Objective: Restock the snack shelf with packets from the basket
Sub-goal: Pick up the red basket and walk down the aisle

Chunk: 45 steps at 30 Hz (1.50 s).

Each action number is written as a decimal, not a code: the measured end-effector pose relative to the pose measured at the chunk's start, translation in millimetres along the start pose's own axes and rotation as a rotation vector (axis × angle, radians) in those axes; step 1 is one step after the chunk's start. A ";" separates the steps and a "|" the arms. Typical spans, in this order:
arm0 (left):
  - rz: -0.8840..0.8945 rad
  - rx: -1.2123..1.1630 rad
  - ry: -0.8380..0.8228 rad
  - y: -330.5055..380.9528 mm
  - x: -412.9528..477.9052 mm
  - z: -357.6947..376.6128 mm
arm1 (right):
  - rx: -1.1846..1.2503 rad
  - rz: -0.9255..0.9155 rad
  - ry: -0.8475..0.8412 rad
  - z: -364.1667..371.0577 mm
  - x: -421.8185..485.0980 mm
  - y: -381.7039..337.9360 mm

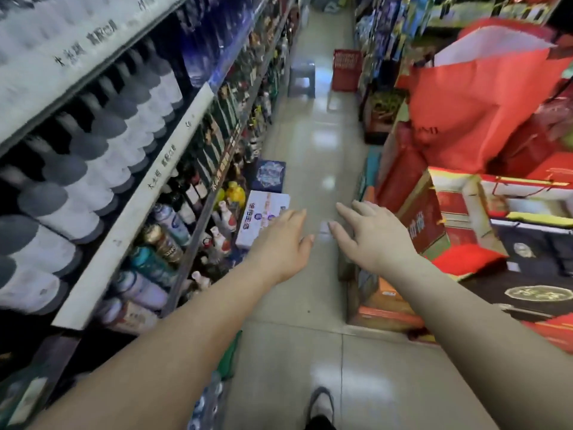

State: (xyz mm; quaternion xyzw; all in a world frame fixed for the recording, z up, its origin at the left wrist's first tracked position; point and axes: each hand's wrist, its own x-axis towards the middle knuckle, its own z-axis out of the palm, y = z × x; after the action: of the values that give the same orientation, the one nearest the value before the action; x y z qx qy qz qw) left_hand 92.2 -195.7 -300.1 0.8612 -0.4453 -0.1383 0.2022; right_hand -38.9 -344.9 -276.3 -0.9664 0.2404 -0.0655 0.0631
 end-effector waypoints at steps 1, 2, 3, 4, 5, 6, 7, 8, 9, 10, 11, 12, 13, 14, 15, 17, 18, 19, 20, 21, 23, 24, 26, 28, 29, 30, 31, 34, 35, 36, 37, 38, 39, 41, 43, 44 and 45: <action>-0.018 -0.014 -0.014 -1.3 13.4 6.3 | -0.009 -0.001 -0.012 9.5 14.3 11.1; -0.037 -0.023 -0.028 -2.2 27.5 9.9 | -0.019 -0.001 -0.025 18.0 29.9 20.7; -0.058 -0.030 -0.040 -4.8 42.9 12.1 | -0.030 -0.008 -0.038 25.5 48.0 29.3; -0.071 -0.037 -0.042 -9.3 59.7 13.0 | -0.029 -0.016 -0.053 31.2 67.4 36.1; -0.081 -0.042 -0.043 -15.4 77.6 13.0 | -0.017 -0.024 -0.053 36.6 87.8 41.7; -0.094 -0.041 -0.042 -22.5 96.4 11.4 | 0.000 -0.028 -0.040 42.1 109.6 46.3; -0.115 -0.036 -0.038 -31.4 116.5 9.0 | 0.016 -0.035 -0.014 46.5 132.8 50.2; -0.139 -0.032 -0.034 -41.7 138.7 6.5 | 0.032 -0.040 0.003 50.2 158.2 53.6; -0.158 -0.030 -0.032 -51.8 161.9 2.7 | 0.047 -0.038 0.011 54.8 184.3 57.1; -0.172 -0.034 -0.029 -62.0 186.2 -1.9 | 0.062 -0.026 0.008 59.7 210.2 59.8; -0.181 -0.032 -0.027 -72.7 212.3 -6.5 | 0.066 -0.021 0.015 65.4 237.6 62.7; -0.184 -0.026 -0.023 -83.7 239.9 -11.3 | 0.060 -0.019 0.018 71.0 265.5 66.0; -0.183 -0.020 -0.025 -94.1 267.6 -16.2 | 0.050 -0.020 0.022 76.6 292.8 70.2; -0.177 -0.018 -0.034 -103.5 295.5 -21.9 | 0.044 -0.015 0.019 82.0 319.2 75.0; -0.175 -0.023 -0.049 -112.6 324.8 -28.1 | 0.045 0.002 0.018 86.3 347.0 80.1; -0.170 -0.034 -0.067 -125.6 381.3 -40.9 | 0.057 0.037 0.008 88.1 401.9 92.8; -0.167 -0.038 -0.075 -128.2 408.4 -47.7 | 0.067 0.057 -0.006 86.4 427.7 101.3; -0.163 -0.042 -0.088 -129.0 434.6 -54.2 | 0.073 0.070 -0.010 83.5 452.2 111.0; -0.155 -0.043 -0.100 -129.9 460.6 -59.2 | 0.073 0.081 -0.012 80.9 476.0 120.6; -0.148 -0.047 -0.114 -129.9 487.4 -63.9 | 0.073 0.091 -0.011 78.1 499.7 130.8; -0.134 -0.057 -0.135 -127.3 544.3 -71.1 | 0.082 0.121 -0.024 71.5 546.9 152.5; -0.128 -0.056 -0.140 -125.8 573.2 -73.0 | 0.088 0.134 -0.025 71.1 571.1 164.8; -0.116 -0.047 -0.130 -123.4 634.9 -74.4 | 0.093 0.147 0.003 76.2 621.7 190.3; -0.110 -0.045 -0.122 -120.7 698.9 -73.1 | 0.093 0.159 0.009 87.3 678.9 214.7; -0.113 -0.043 -0.117 -119.6 731.4 -71.8 | 0.090 0.153 -0.004 93.6 709.9 227.4; -0.120 -0.042 -0.110 -118.0 763.8 -70.7 | 0.089 0.142 -0.030 99.2 741.9 240.3; -0.133 -0.046 -0.106 -116.3 796.0 -70.8 | 0.094 0.125 -0.062 103.7 774.9 253.1; -0.171 -0.067 -0.091 -114.7 886.3 -78.4 | 0.094 0.084 -0.122 105.1 867.5 286.0; -0.186 -0.074 -0.090 -115.7 915.7 -83.3 | 0.079 0.075 -0.146 102.2 897.4 296.6; -0.205 -0.083 -0.090 -116.9 939.1 -88.5 | 0.070 0.069 -0.170 100.0 921.7 305.9; -0.219 -0.093 -0.079 -119.7 966.7 -94.8 | 0.068 0.059 -0.185 98.1 951.0 316.2; -0.227 -0.102 -0.063 -122.1 991.2 -101.3 | 0.071 0.054 -0.196 95.6 976.8 325.5; -0.229 -0.102 -0.047 -124.3 1013.7 -107.6 | 0.076 0.055 -0.208 94.0 999.6 334.1; -0.246 -0.102 -0.032 -135.5 1079.6 -122.8 | 0.097 0.051 -0.237 95.4 1065.3 354.2; -0.256 -0.108 -0.029 -151.4 1148.3 -135.0 | 0.119 0.057 -0.217 102.0 1128.4 374.6; -0.250 -0.100 -0.025 -162.4 1182.9 -137.8 | 0.133 0.061 -0.179 107.3 1158.2 384.8; -0.233 -0.079 -0.019 -172.8 1216.9 -140.6 | 0.140 0.059 -0.129 112.7 1186.6 394.1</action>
State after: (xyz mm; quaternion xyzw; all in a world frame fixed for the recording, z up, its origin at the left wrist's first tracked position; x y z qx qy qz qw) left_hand 961.5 -1075.4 -328.6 0.8971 -0.3384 -0.1865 0.2142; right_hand 838.3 -1241.2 -333.4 -0.9543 0.2591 -0.0177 0.1476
